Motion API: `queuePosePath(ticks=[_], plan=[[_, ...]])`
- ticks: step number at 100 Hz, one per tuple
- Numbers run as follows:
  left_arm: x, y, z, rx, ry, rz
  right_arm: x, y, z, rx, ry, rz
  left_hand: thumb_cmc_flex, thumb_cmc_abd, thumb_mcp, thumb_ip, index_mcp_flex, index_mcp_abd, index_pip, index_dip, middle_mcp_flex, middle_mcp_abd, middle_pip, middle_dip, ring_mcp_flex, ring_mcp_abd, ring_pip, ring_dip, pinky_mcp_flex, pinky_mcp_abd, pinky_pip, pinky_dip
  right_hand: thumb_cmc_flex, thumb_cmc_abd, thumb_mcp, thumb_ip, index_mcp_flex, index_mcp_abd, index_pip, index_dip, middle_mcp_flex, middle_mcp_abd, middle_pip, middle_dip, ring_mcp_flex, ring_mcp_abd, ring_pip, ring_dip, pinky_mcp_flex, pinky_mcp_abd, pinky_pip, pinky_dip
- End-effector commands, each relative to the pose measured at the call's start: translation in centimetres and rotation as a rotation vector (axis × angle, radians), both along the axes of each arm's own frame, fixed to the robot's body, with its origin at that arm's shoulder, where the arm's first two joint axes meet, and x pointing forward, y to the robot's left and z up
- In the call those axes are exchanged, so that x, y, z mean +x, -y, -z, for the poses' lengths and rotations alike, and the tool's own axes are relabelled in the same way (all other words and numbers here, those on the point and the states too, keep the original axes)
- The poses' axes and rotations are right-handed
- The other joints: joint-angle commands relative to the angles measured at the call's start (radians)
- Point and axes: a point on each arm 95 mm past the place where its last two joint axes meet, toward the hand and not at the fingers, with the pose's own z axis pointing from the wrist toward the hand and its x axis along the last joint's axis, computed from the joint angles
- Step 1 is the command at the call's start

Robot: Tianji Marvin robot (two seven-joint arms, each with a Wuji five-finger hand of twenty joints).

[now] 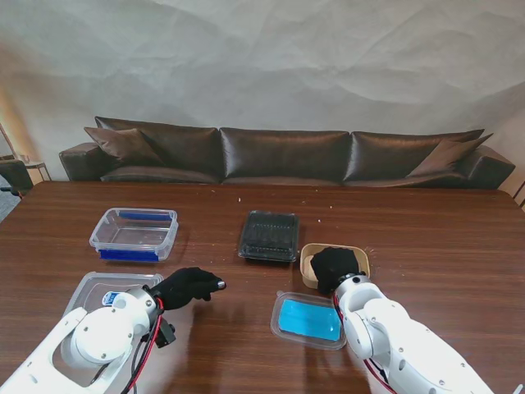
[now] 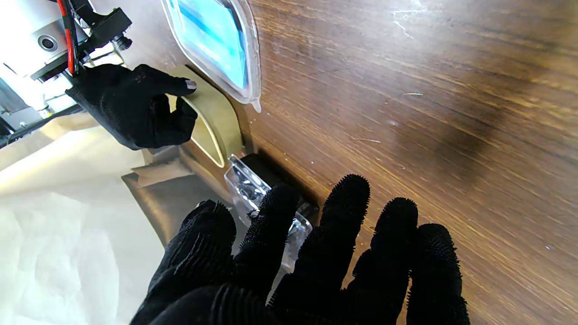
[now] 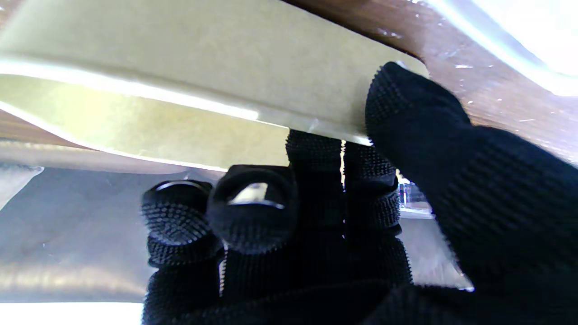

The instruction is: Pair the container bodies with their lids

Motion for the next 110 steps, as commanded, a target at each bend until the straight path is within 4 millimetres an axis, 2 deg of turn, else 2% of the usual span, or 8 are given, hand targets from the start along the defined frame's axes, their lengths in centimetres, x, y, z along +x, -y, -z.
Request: queuePosePath(ticks=[1, 51, 76, 89, 98, 105, 107, 110], plan=[[-0.22, 0.15, 0.13, -0.006, -0.012, 0.012, -0.3, -0.7, 0.09, 0.006, -0.012, -0.011, -0.017, 0.045, -0.016, -0.011, 0.021, -0.003, 0.003, 0.007, -0.014, 0.013, -0.001, -0.009, -0.014, -0.002, -0.013, -0.011, -0.02, -0.042, -0.018, 0.006, 0.017, 0.014, 0.041, 0.021, 0.011, 0.003, 0.015, 0.02, 0.036, 0.055, 0.028, 0.02, 0.025, -0.039, 0.016, 0.006, 0.05, 0.026, 0.055, -0.004], [-0.27, 0.05, 0.09, -0.004, -0.013, 0.012, -0.3, -1.06, 0.31, 0.023, -0.018, -0.019, -0.017, 0.046, -0.015, -0.011, 0.019, -0.002, 0.002, 0.007, -0.016, 0.015, -0.001, -0.01, -0.015, -0.001, -0.014, -0.011, -0.02, -0.043, -0.018, 0.006, 0.005, 0.031, 0.028, 0.025, -0.035, -0.008, -0.021, 0.019, -0.003, 0.048, 0.022, 0.036, 0.023, -0.02, -0.016, -0.012, 0.016, 0.02, 0.051, 0.0], [-0.26, -0.01, 0.07, -0.002, -0.013, 0.015, -0.57, -0.87, 0.3, 0.016, -0.024, -0.035, -0.018, 0.046, -0.015, -0.011, 0.019, -0.002, 0.002, 0.007, -0.015, 0.015, -0.001, -0.01, -0.014, 0.0, -0.014, -0.011, -0.02, -0.043, -0.018, 0.006, -0.044, -0.019, 0.01, 0.008, -0.1, -0.034, -0.086, 0.008, -0.118, 0.068, 0.02, 0.061, 0.021, 0.001, -0.089, -0.046, -0.047, 0.018, 0.031, 0.01], [-0.17, -0.01, 0.05, -0.003, -0.013, 0.018, -0.67, -0.65, 0.18, 0.014, -0.025, -0.041, -0.017, 0.046, -0.015, -0.011, 0.02, 0.001, 0.002, 0.008, -0.015, 0.014, -0.001, -0.01, -0.015, 0.0, -0.014, -0.011, -0.02, -0.043, -0.018, 0.006, -0.089, -0.024, 0.01, 0.017, -0.091, -0.025, -0.172, 0.052, -0.18, 0.073, 0.043, 0.041, -0.009, 0.004, -0.107, -0.042, -0.075, 0.021, 0.018, 0.025], [-0.12, 0.01, 0.04, -0.003, -0.012, 0.02, -0.75, -0.42, 0.0, 0.014, -0.02, -0.044, -0.017, 0.046, -0.015, -0.011, 0.019, 0.0, 0.002, 0.007, -0.016, 0.015, -0.001, -0.01, -0.014, -0.001, -0.013, -0.011, -0.02, -0.043, -0.018, 0.006, -0.132, -0.013, 0.006, 0.059, -0.081, -0.016, -0.273, 0.113, -0.22, 0.081, 0.064, 0.004, -0.026, 0.006, -0.106, -0.039, -0.09, 0.019, 0.01, 0.034], [-0.08, 0.02, 0.03, -0.003, -0.012, 0.022, -0.84, -0.24, -0.26, 0.016, -0.01, -0.048, -0.018, 0.046, -0.015, -0.011, 0.019, -0.001, 0.002, 0.007, -0.016, 0.017, -0.001, -0.009, -0.017, 0.0, -0.014, -0.011, -0.02, -0.043, -0.018, 0.006, -0.18, 0.014, 0.009, 0.143, -0.079, 0.001, -0.354, 0.173, -0.256, 0.085, 0.062, -0.005, -0.042, 0.007, -0.109, -0.038, -0.104, 0.019, 0.003, 0.037], [-0.07, 0.03, 0.02, -0.003, -0.012, 0.023, -0.87, -0.2, -0.36, 0.018, -0.006, -0.048, -0.018, 0.045, -0.015, -0.011, 0.02, -0.002, 0.002, 0.007, -0.015, 0.016, -0.001, -0.009, -0.015, 0.0, -0.014, -0.011, -0.02, -0.043, -0.018, 0.006, -0.189, 0.022, -0.001, 0.183, -0.077, 0.005, -0.393, 0.242, -0.262, 0.086, 0.065, -0.008, -0.045, 0.008, -0.111, -0.038, -0.107, 0.02, 0.0, 0.041], [-0.05, 0.04, 0.0, -0.003, -0.012, 0.025, -0.91, -0.14, -0.53, 0.02, 0.0, -0.049, -0.017, 0.045, -0.015, -0.011, 0.019, -0.001, 0.002, 0.007, -0.016, 0.015, -0.001, -0.009, -0.015, 0.0, -0.013, -0.011, -0.02, -0.043, -0.018, 0.006, -0.198, 0.022, -0.005, 0.195, -0.084, 0.013, -0.408, 0.262, -0.271, 0.087, 0.064, -0.009, -0.049, 0.009, -0.113, -0.039, -0.112, 0.021, -0.003, 0.042]])
